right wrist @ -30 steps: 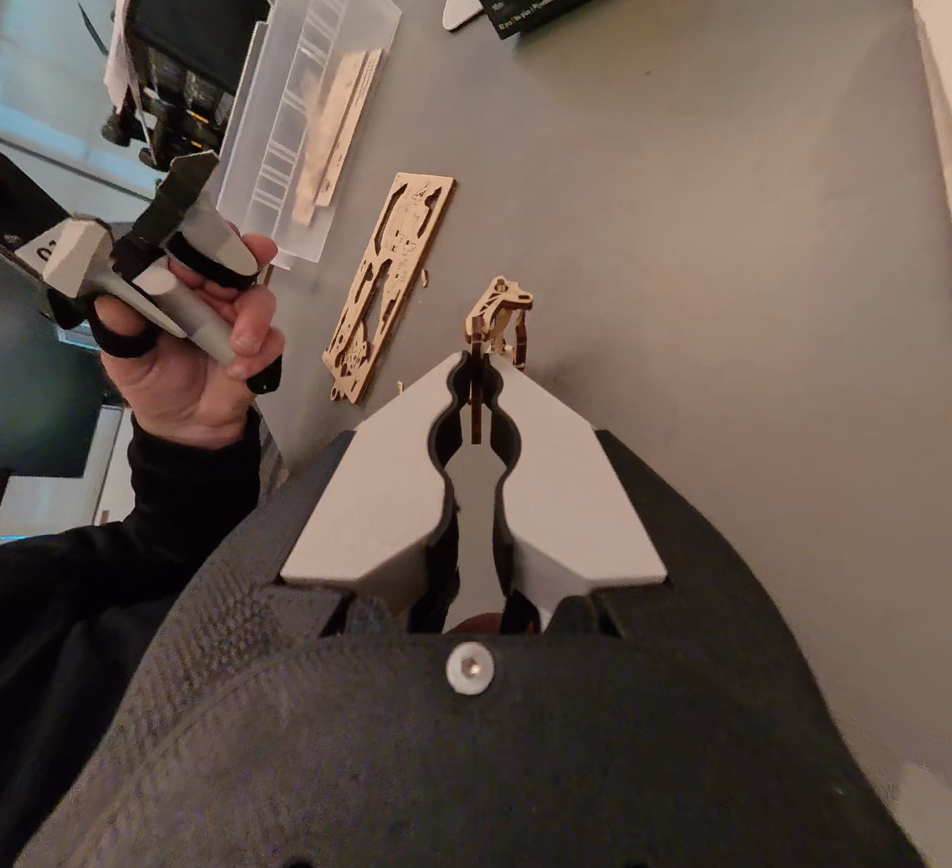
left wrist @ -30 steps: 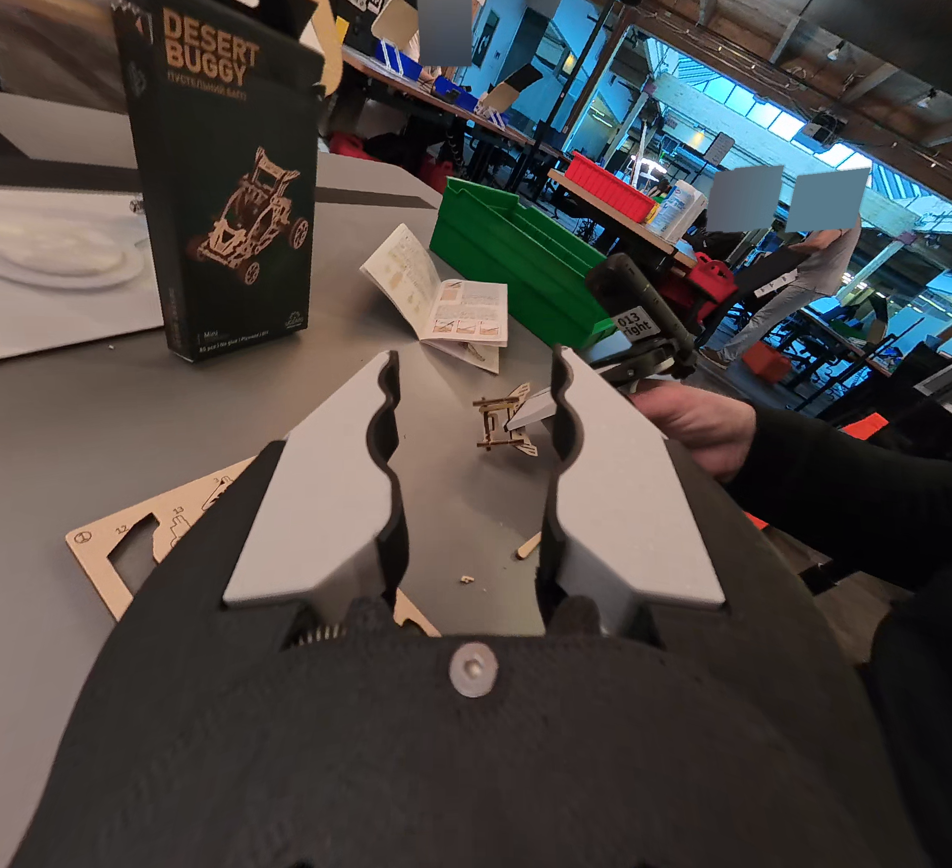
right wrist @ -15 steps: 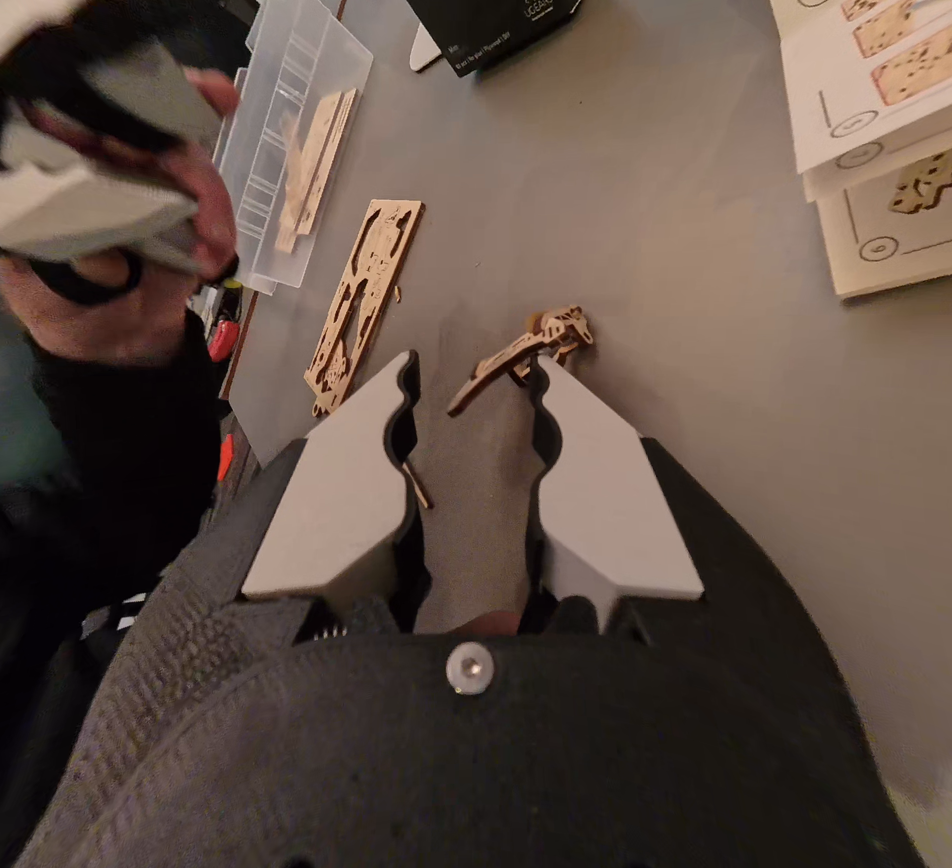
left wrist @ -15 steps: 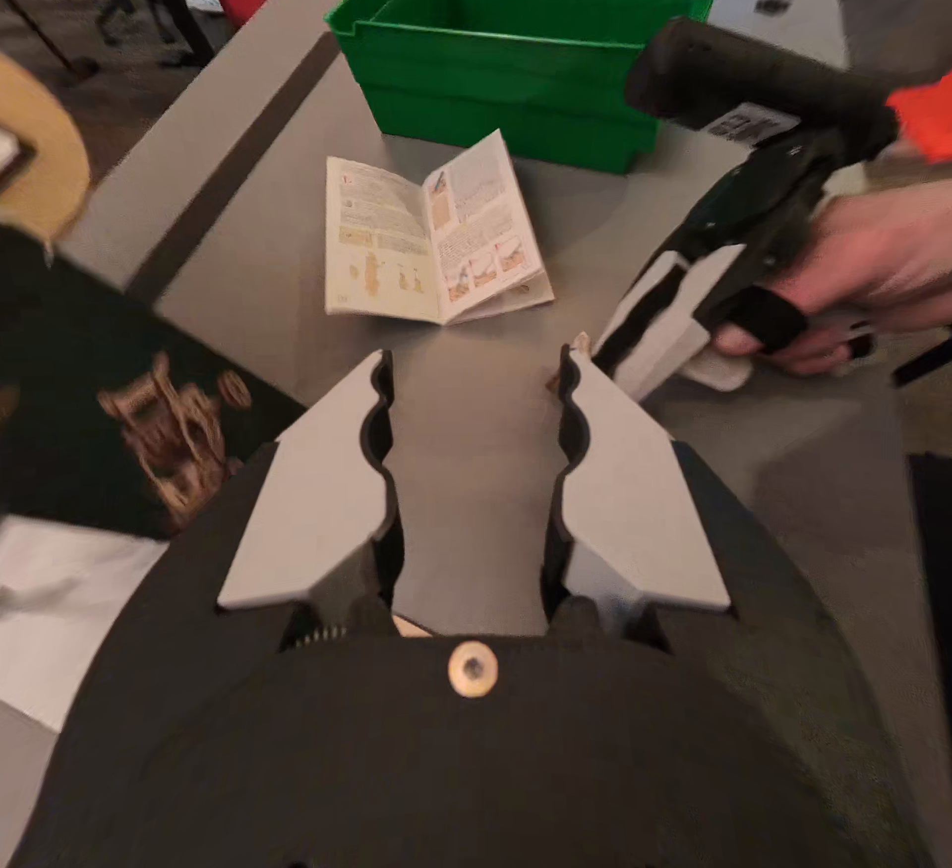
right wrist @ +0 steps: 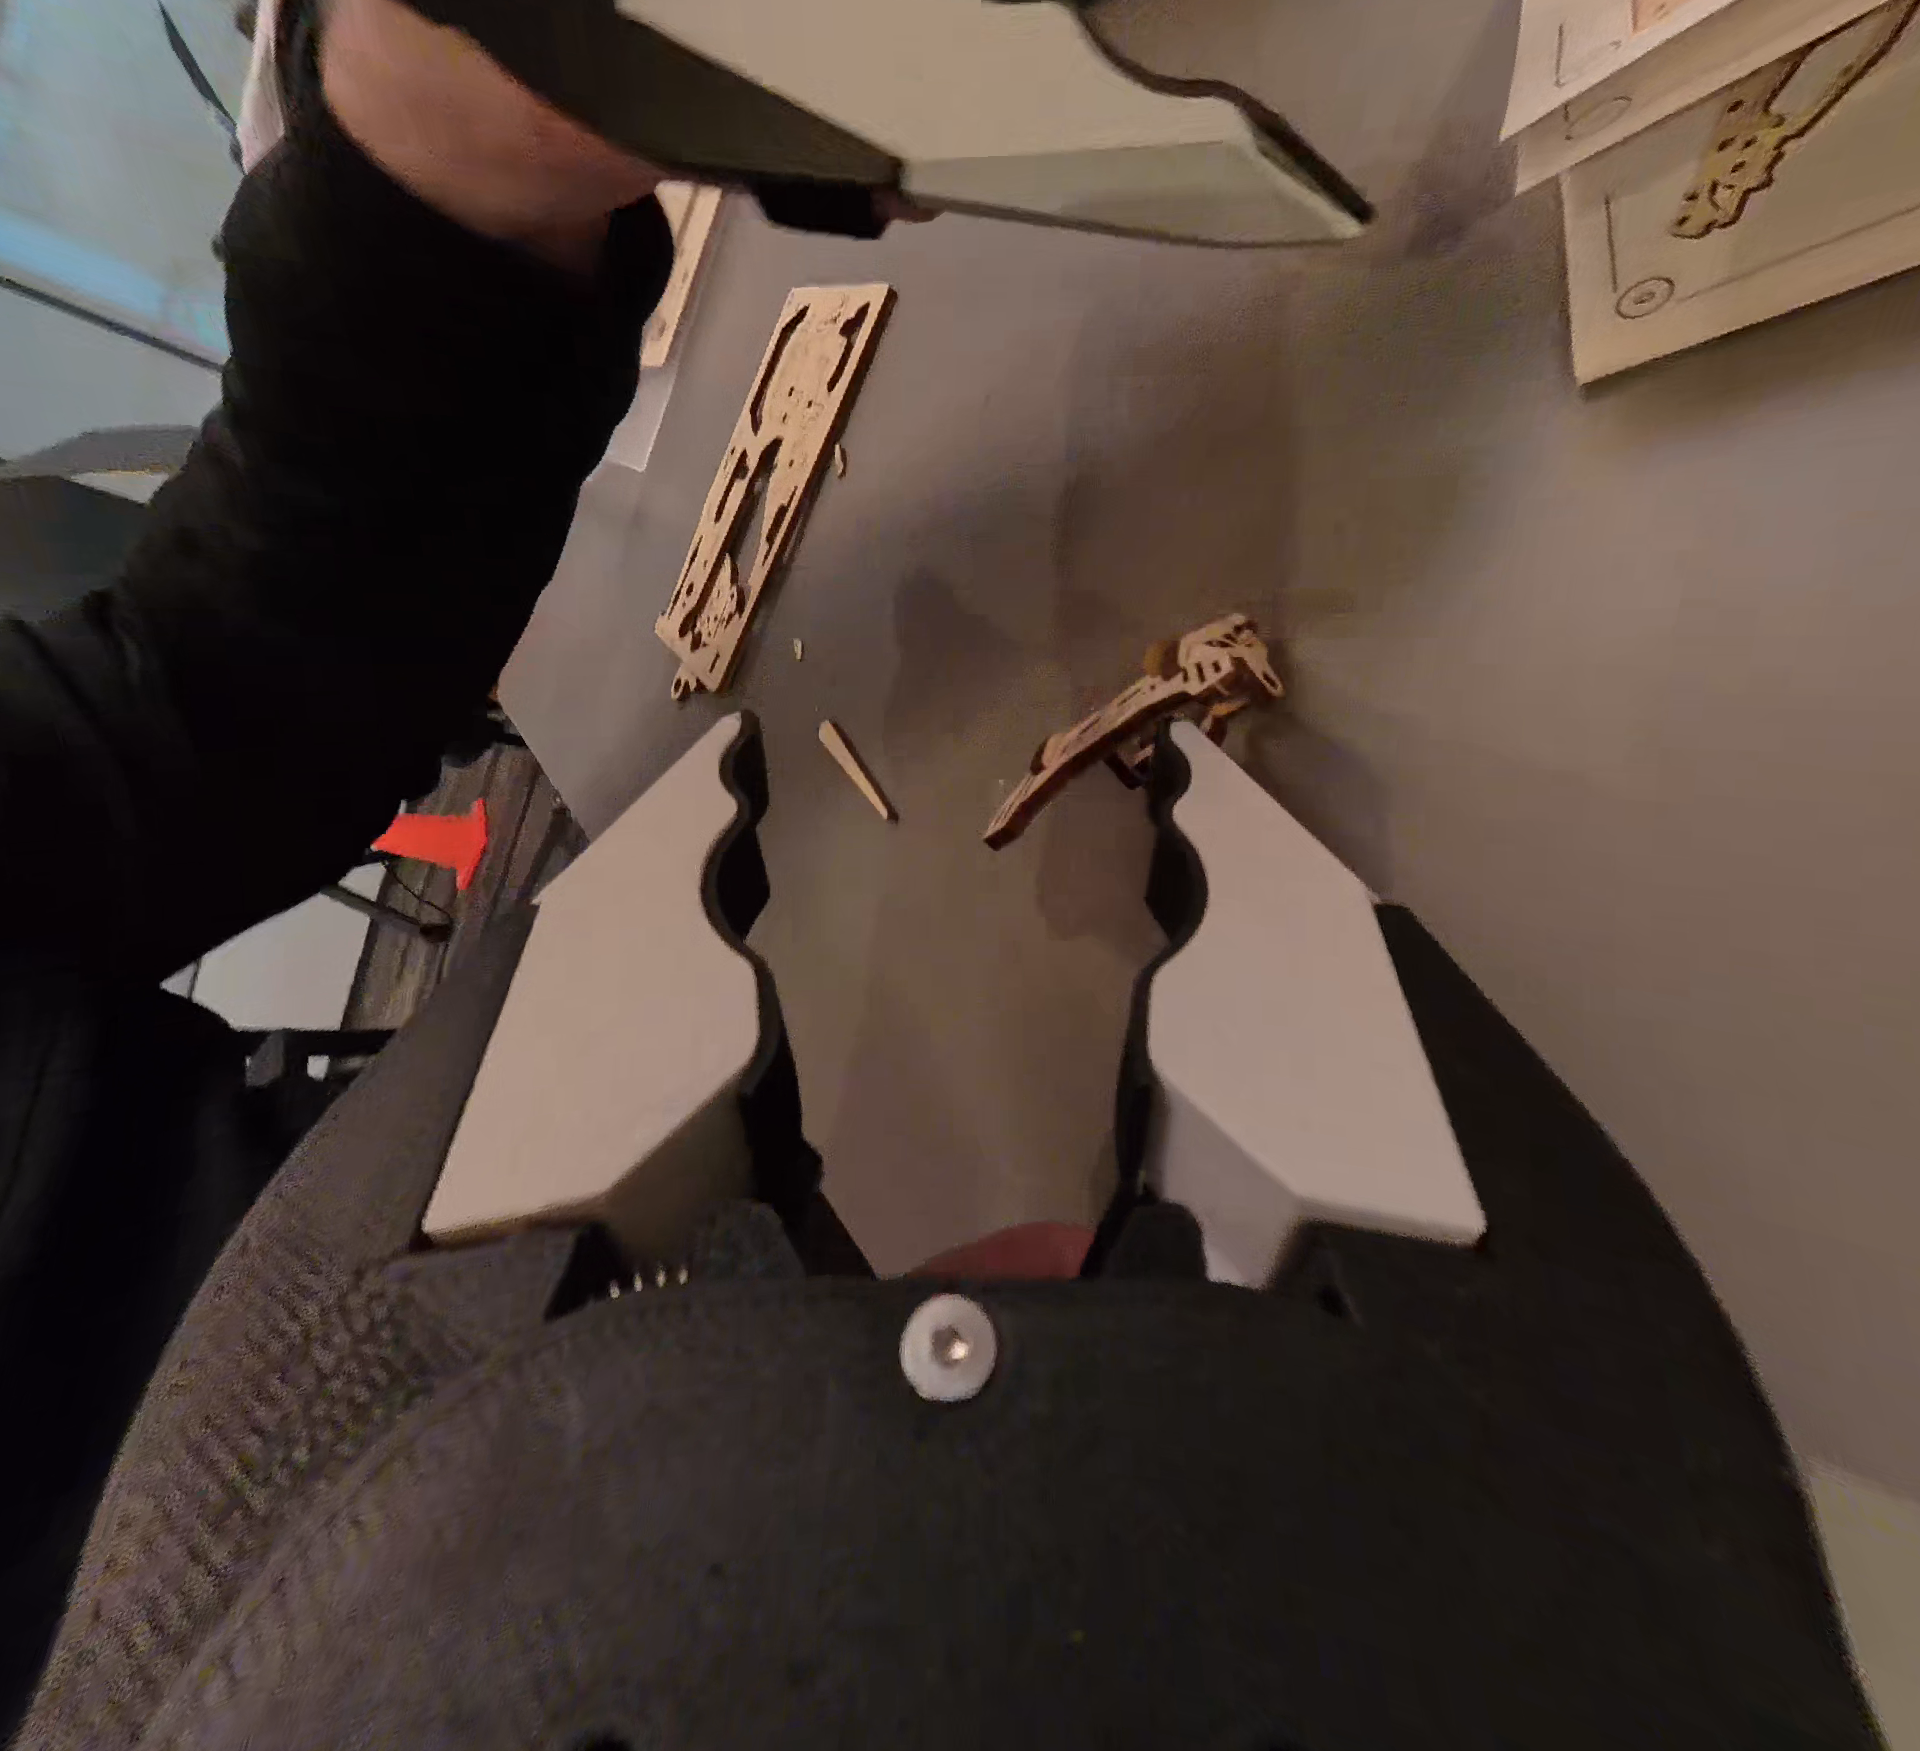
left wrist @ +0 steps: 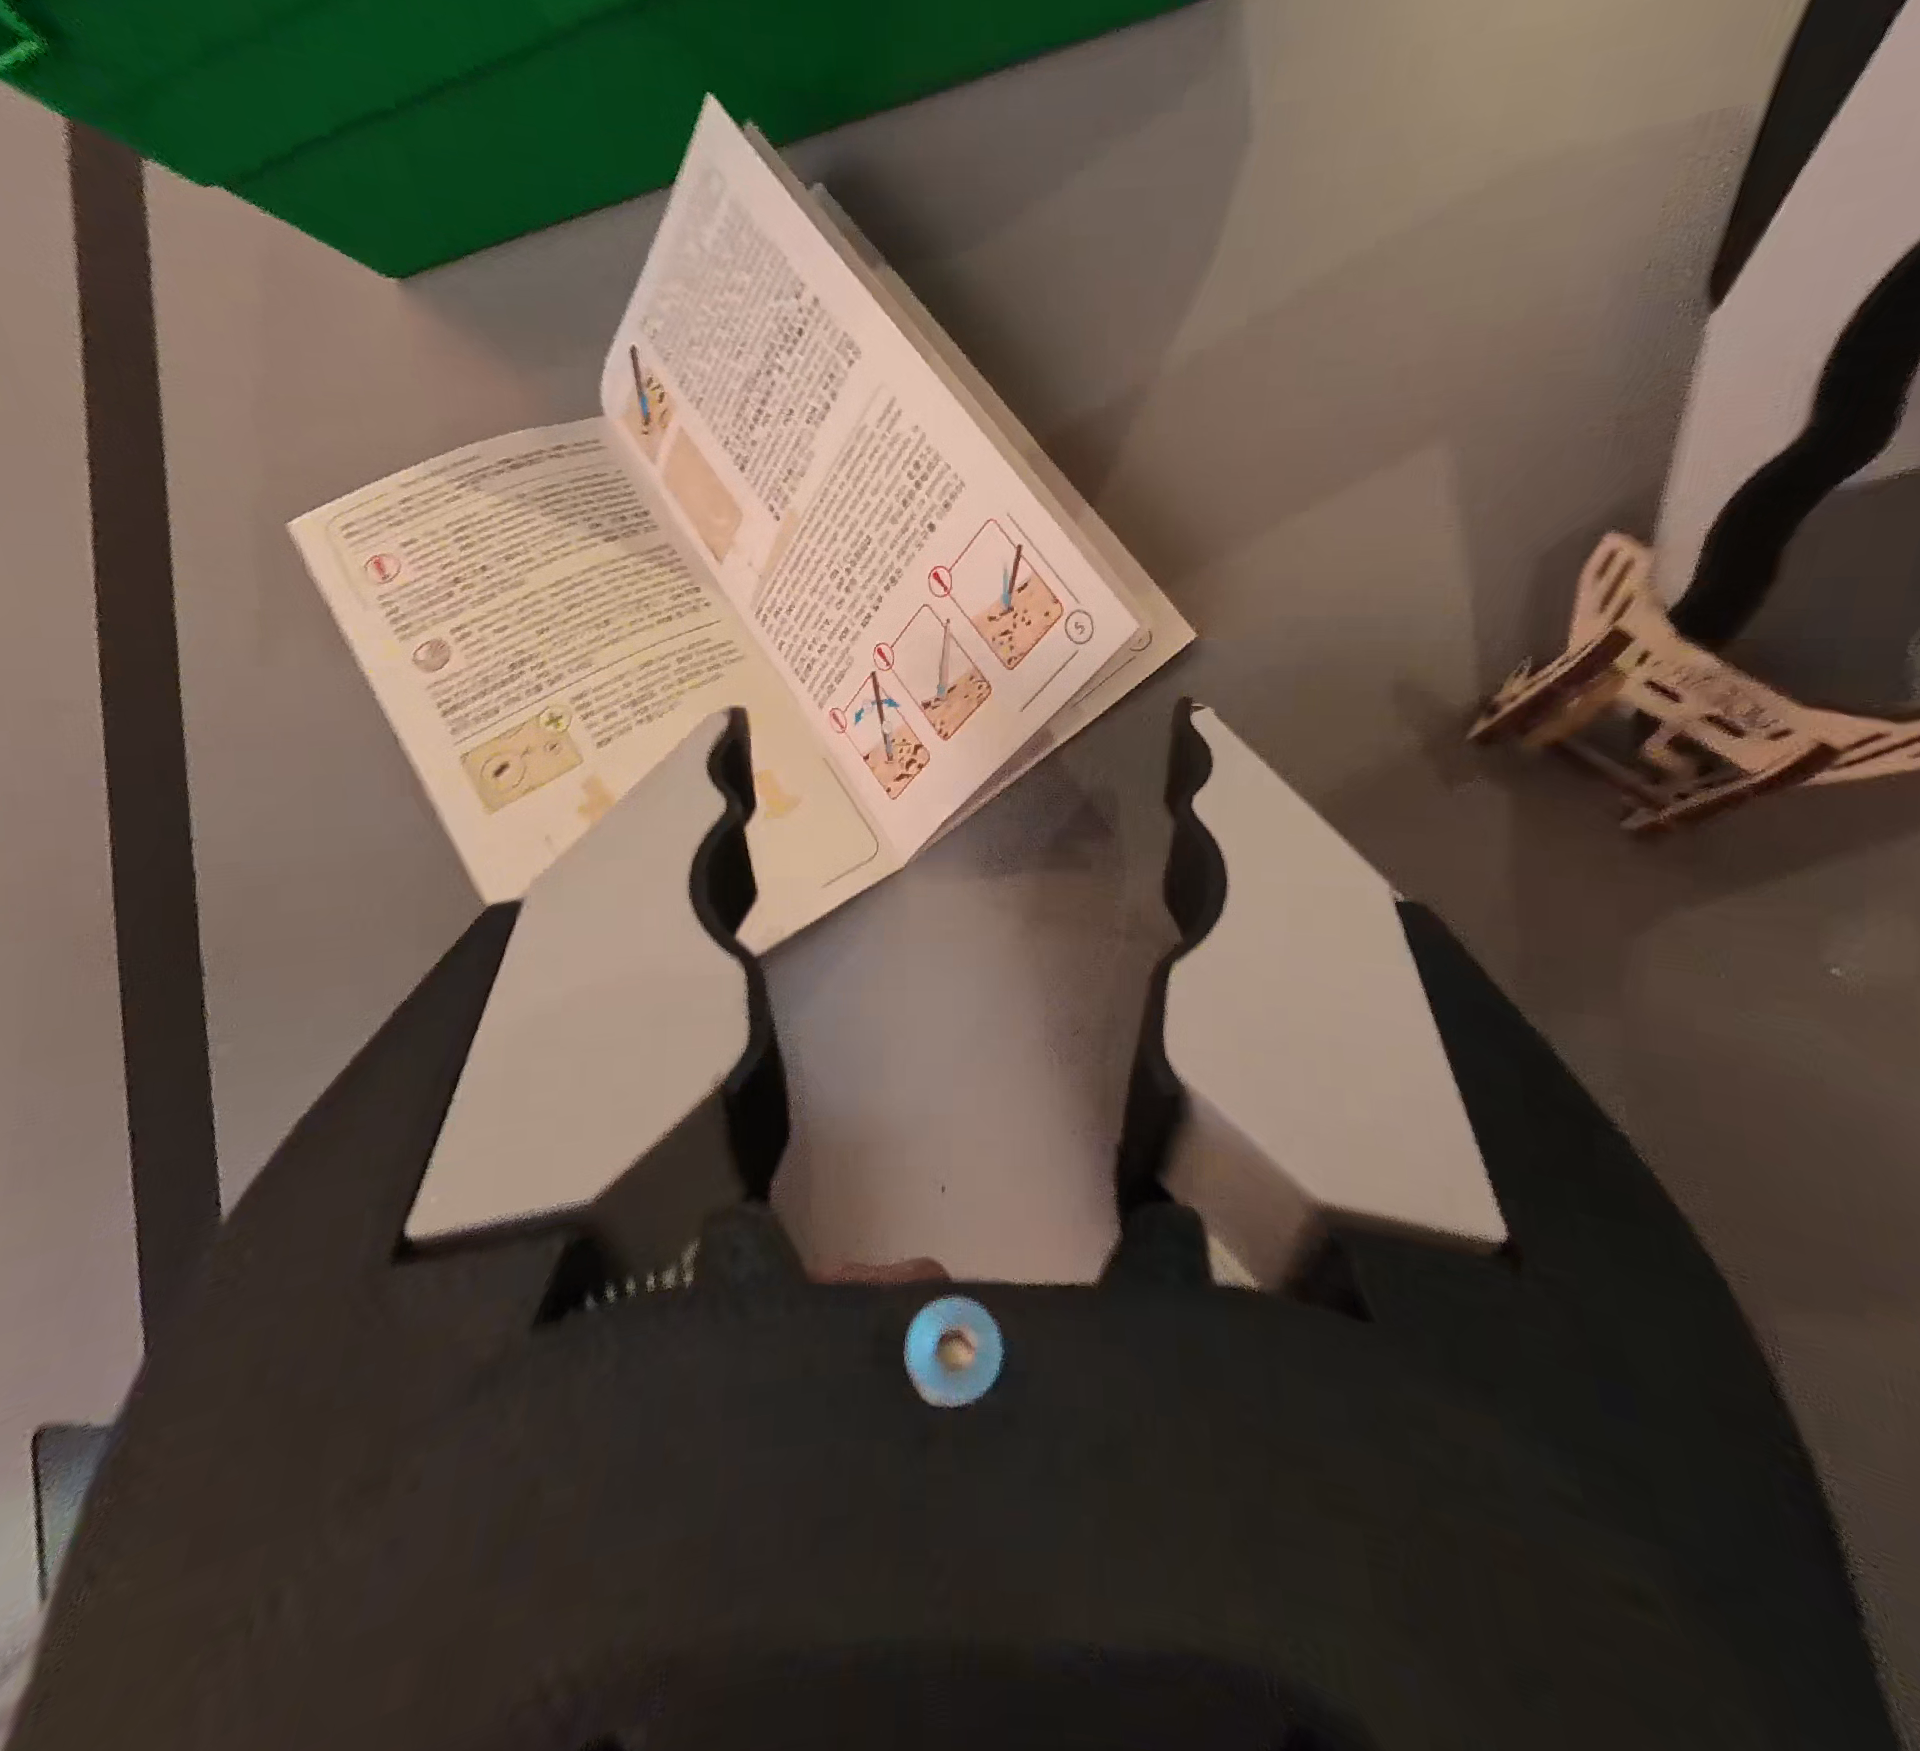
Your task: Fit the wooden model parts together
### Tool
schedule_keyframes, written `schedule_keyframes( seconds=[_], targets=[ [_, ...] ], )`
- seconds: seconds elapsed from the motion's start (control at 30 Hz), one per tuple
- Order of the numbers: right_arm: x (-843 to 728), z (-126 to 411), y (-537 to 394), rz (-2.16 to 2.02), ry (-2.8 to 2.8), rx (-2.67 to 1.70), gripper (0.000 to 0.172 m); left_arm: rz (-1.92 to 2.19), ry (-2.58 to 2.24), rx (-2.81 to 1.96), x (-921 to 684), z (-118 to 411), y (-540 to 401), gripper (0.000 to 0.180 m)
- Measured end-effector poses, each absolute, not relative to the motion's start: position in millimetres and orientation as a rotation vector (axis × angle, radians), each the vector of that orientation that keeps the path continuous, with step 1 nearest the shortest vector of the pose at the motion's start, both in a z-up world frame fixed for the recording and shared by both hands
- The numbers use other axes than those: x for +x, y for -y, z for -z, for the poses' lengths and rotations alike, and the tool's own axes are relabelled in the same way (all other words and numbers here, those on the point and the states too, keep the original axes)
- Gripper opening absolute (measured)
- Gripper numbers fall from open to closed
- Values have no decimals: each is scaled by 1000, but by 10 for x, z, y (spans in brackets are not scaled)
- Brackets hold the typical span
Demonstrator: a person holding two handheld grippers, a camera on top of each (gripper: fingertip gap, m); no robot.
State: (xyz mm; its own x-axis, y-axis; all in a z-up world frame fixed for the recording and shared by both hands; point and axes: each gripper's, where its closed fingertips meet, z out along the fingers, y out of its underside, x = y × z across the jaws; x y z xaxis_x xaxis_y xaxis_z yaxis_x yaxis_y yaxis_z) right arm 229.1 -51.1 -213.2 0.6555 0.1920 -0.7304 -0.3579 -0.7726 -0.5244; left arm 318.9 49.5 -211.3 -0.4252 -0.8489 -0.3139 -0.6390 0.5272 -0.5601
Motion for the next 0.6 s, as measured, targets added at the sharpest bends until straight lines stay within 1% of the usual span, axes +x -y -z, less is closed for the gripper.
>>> schedule_keyframes(
  seconds=[0.17, 0.3, 0.4, 0.43, 0.47, 0.5, 0.6],
  targets=[
    [2354, 2114, 666, -1071, -97, -2225, 79, 419, -2251, -1173, 3320, 2287, -526, 77],
    [2429, 2100, 783, -1021, -71, -2243, 86, 403, -2256, -1165, 3392, 2364, -516, 53],
    [2494, 2090, 872, -993, -59, -2254, 89, 414, -2242, -1173, 3401, 2376, -504, 27],
    [2515, 2093, 907, -983, -52, -2262, 89, 406, -2240, -1172, 3394, 2382, -504, 13],
    [2530, 2096, 942, -977, -40, -2268, 89, 395, -2229, -1177, 3395, 2385, -513, 4],
    [2540, 2093, 975, -985, -34, -2270, 91, 391, -2226, -1180, 3393, 2397, -510, 0],
    [2580, 2066, 1050, -1012, -18, -2267, 99, 384, -2216, -1232, 3368, 2454, -494, 0]
  ],
)
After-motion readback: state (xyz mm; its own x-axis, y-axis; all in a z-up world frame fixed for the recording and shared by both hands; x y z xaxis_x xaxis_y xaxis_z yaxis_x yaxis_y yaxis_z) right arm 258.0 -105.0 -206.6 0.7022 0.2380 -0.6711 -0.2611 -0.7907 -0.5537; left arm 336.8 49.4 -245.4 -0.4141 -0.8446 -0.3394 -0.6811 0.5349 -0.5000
